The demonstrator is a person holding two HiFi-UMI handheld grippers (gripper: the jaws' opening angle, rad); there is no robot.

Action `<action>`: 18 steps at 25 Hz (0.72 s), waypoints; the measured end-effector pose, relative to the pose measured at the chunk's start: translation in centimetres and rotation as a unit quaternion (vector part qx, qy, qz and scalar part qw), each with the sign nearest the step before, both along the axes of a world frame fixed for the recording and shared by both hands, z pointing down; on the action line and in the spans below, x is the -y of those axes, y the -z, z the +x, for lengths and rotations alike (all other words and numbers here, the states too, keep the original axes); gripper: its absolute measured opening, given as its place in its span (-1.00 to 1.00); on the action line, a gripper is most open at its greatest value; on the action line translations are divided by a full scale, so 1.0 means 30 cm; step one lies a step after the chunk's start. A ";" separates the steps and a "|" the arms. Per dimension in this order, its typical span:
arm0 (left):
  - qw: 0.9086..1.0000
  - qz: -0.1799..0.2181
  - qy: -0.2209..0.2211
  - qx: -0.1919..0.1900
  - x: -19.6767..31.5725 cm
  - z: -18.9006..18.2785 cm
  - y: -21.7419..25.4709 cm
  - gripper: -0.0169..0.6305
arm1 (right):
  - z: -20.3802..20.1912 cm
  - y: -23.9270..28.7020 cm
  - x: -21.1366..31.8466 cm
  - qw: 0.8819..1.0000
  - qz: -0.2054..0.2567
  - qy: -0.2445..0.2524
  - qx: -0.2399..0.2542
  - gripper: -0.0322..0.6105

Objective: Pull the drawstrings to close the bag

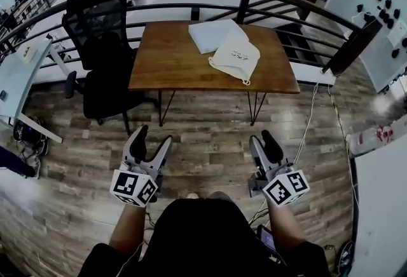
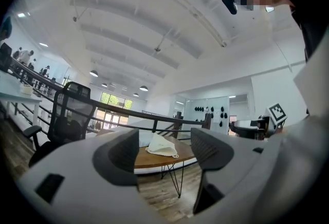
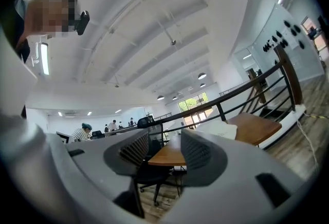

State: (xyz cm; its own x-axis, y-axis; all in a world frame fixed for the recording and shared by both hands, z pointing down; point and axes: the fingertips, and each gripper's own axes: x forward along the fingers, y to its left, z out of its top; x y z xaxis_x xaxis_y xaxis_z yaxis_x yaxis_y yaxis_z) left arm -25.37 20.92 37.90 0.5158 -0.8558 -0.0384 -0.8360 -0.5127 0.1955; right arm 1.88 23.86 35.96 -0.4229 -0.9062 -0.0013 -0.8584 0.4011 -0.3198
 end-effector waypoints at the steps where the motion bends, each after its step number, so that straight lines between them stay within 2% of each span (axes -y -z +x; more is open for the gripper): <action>1: 1.000 0.000 0.000 0.000 0.012 -0.005 -0.002 0.04 | -0.011 -0.007 0.013 1.000 -0.005 0.003 -0.002 -0.30; 5: 1.000 0.003 -0.003 0.005 0.067 -0.009 -0.007 0.03 | -0.038 -0.004 0.082 1.000 -0.008 0.016 -0.014 -0.31; 9: 1.000 0.000 0.002 0.004 0.119 0.008 -0.018 0.02 | -0.004 -0.008 0.176 1.000 -0.006 0.020 0.001 -0.31; 18: 0.999 0.004 0.030 0.016 0.363 0.044 0.001 0.02 | 0.022 -0.032 0.531 0.997 -0.007 0.071 -0.008 -0.32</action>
State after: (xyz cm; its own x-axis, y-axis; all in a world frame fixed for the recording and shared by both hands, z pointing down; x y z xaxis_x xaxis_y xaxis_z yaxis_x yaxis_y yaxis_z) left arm -24.05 10.04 37.88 0.4640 -0.8854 -0.0296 -0.8715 -0.4622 0.1639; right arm 2.55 7.92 36.93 -0.5476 -0.8365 0.0197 -0.7979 0.5150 -0.3132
